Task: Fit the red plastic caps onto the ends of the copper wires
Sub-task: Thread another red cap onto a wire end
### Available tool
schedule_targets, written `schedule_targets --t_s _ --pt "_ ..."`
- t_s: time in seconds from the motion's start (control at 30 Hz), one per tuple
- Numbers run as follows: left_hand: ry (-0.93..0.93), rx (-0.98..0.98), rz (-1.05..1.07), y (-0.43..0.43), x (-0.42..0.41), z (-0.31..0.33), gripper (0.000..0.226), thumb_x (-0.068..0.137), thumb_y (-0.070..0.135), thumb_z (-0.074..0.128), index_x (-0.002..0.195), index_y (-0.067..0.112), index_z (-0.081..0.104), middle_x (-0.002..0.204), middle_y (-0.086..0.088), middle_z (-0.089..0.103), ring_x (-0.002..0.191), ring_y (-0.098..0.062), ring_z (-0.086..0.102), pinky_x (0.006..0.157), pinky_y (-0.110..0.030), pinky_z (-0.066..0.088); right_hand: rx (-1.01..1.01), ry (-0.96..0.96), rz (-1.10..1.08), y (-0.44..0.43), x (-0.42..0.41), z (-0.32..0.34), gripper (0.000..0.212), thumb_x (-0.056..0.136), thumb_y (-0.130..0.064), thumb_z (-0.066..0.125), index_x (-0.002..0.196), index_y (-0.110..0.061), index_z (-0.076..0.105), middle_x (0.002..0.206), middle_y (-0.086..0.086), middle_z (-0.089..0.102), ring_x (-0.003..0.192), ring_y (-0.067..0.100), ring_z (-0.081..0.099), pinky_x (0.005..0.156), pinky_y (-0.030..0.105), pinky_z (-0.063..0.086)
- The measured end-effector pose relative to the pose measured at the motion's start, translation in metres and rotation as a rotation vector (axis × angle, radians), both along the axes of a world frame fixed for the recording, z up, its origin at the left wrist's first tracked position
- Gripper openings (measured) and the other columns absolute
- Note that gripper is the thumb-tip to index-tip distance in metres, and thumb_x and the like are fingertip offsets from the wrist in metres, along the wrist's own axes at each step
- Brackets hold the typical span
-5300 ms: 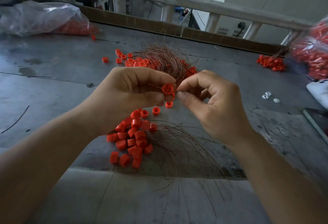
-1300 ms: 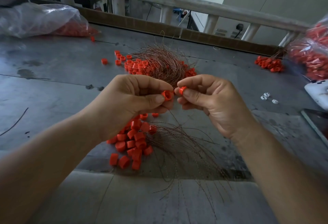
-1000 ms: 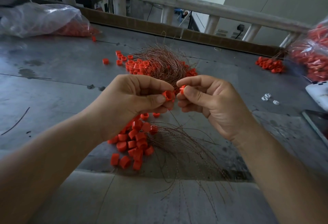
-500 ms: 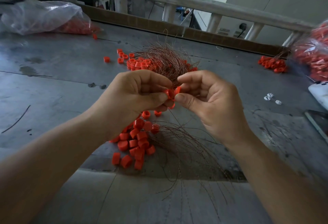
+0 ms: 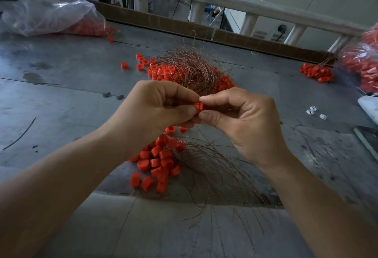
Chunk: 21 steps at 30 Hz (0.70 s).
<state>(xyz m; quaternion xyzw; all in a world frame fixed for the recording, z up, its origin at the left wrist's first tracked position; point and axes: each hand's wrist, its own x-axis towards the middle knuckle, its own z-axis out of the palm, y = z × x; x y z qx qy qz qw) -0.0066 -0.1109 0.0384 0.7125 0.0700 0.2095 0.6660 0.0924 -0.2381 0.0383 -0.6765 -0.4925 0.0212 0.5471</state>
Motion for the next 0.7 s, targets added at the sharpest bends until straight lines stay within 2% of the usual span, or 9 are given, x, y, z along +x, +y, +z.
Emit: schedule_targets --t_s 0.1,0.2,0.4,0.53,0.7 --pt "-0.002 0.011 0.006 0.0001 -0.0003 -0.0004 0.02 0.057 0.014 0.062 0.076 0.018 0.066 0.067 0.001 0.072 0.062 -0.01 0.069 0.058 -0.014 0.052 0.0 -0.023 -0.009 0.0004 0.0001 -0.0007 0.028 0.067 -0.012 0.072 0.095 -0.017 0.065 0.084 -0.008 0.066 0.079 0.005 0.066 0.072 0.018 0.052" --pt "0.001 0.014 0.011 -0.0002 0.0 -0.0012 0.02 0.057 0.014 0.062 0.076 0.019 0.067 0.068 0.001 0.072 0.062 -0.01 0.069 0.058 -0.014 0.052 0.005 -0.036 -0.009 -0.0002 0.0008 -0.0007 0.029 0.066 -0.016 0.072 0.095 -0.016 0.065 0.084 -0.008 0.066 0.079 0.005 0.066 0.072 0.019 0.053" --pt "0.018 -0.037 -0.03 0.0004 -0.002 -0.0011 0.023 0.057 0.017 0.064 0.078 0.019 0.074 0.072 -0.006 0.073 0.065 -0.014 0.07 0.059 -0.015 0.053 0.028 -0.132 -0.012 -0.0017 0.0017 -0.0014 0.03 0.066 -0.011 0.074 0.095 -0.013 0.065 0.081 -0.009 0.064 0.077 0.005 0.065 0.069 0.017 0.052" --pt "0.031 -0.044 -0.07 0.0 -0.0043 0.0009 0.027 0.058 0.02 0.063 0.083 0.023 0.072 0.071 -0.004 0.073 0.065 -0.013 0.07 0.059 -0.015 0.052 0.041 -0.144 -0.024 -0.0027 -0.0004 -0.0003 0.028 0.066 -0.014 0.073 0.093 -0.014 0.065 0.079 -0.01 0.064 0.075 0.005 0.064 0.067 0.017 0.052" --pt "0.059 -0.086 -0.077 -0.0021 -0.0035 0.0006 0.025 0.058 0.018 0.064 0.081 0.018 0.073 0.067 -0.007 0.072 0.062 -0.013 0.069 0.056 -0.016 0.053 0.03 -0.2 -0.055 -0.0042 -0.0042 0.0011 0.024 0.066 -0.018 0.072 0.089 -0.016 0.065 0.074 -0.009 0.062 0.073 0.007 0.064 0.065 0.018 0.052"
